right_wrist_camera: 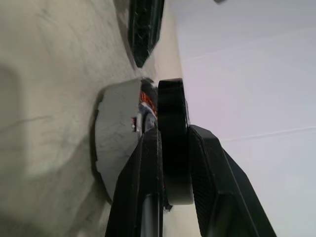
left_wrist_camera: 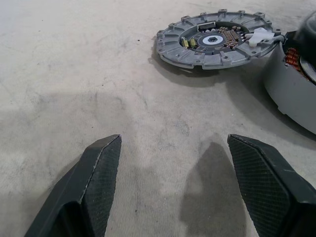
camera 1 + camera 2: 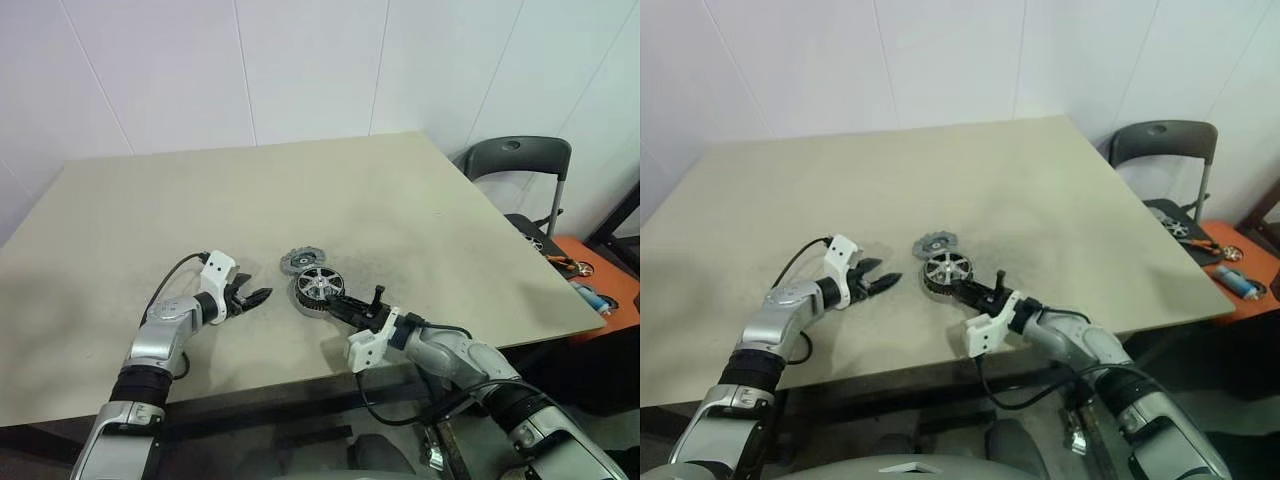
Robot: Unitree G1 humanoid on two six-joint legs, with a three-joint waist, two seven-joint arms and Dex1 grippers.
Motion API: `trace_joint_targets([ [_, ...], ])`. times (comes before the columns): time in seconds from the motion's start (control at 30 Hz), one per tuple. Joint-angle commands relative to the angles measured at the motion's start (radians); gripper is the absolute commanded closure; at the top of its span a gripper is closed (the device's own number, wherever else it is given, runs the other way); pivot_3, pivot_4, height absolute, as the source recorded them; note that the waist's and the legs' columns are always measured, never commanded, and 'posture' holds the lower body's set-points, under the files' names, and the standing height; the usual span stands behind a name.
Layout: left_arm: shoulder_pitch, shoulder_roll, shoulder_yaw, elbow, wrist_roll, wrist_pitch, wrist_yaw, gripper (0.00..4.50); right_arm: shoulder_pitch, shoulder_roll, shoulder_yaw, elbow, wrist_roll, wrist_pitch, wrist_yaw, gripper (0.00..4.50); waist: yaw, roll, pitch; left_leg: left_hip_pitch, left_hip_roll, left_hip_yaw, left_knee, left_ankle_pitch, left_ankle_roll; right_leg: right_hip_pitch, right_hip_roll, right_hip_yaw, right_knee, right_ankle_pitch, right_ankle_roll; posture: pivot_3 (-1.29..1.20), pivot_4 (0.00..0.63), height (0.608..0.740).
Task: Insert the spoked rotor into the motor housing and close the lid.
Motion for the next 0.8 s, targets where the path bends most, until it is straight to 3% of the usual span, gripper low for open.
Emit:
trace_joint_targets([
  [0.03, 0.006, 0.003, 0.008, -0.019, -0.004, 0.013, 0.003, 0.86, -0.019, 0.003, -0.018, 0.015, 0.023, 0.021, 0.019, 4.06, -0.001, 0.000, 0.000, 0.000, 0.000, 0.000, 0.000, 0.000, 0.000, 0.000, 0.000, 0.000, 0.000, 0.000, 0.000, 0.00, 0.000, 0.740],
  [0.5, 0.001, 0.001, 0.013, -0.016, -0.004, 0.020, 0.004, 0.86, 0.009, -0.001, 0.010, -0.017, -0.020, -0.007, 0.007, 4.06, -0.004, 0.000, 0.000, 0.000, 0.000, 0.000, 0.000, 0.000, 0.000, 0.000, 0.000, 0.000, 0.000, 0.000, 0.000, 0.00, 0.000, 0.740],
  [0.73, 0.002, 0.002, 0.014, -0.017, -0.003, 0.021, 0.002, 0.86, -0.012, 0.013, -0.003, 0.003, -0.023, 0.033, -0.004, 1.92, -0.005, -0.001, -0.001, 0.001, 0.000, 0.000, 0.000, 0.000, 0.000, 0.001, 0.000, 0.000, 0.000, 0.000, 0.000, 0.00, 0.000, 0.740],
  [0.8, 0.003, 0.001, 0.014, -0.018, -0.002, 0.021, 0.002, 0.86, -0.012, 0.013, -0.001, 0.004, -0.018, 0.029, 0.002, 1.92, -0.005, -0.002, -0.001, 0.001, 0.000, 0.000, 0.000, 0.000, 0.000, 0.001, 0.000, 0.000, 0.001, 0.000, 0.000, 0.00, 0.000, 0.740],
])
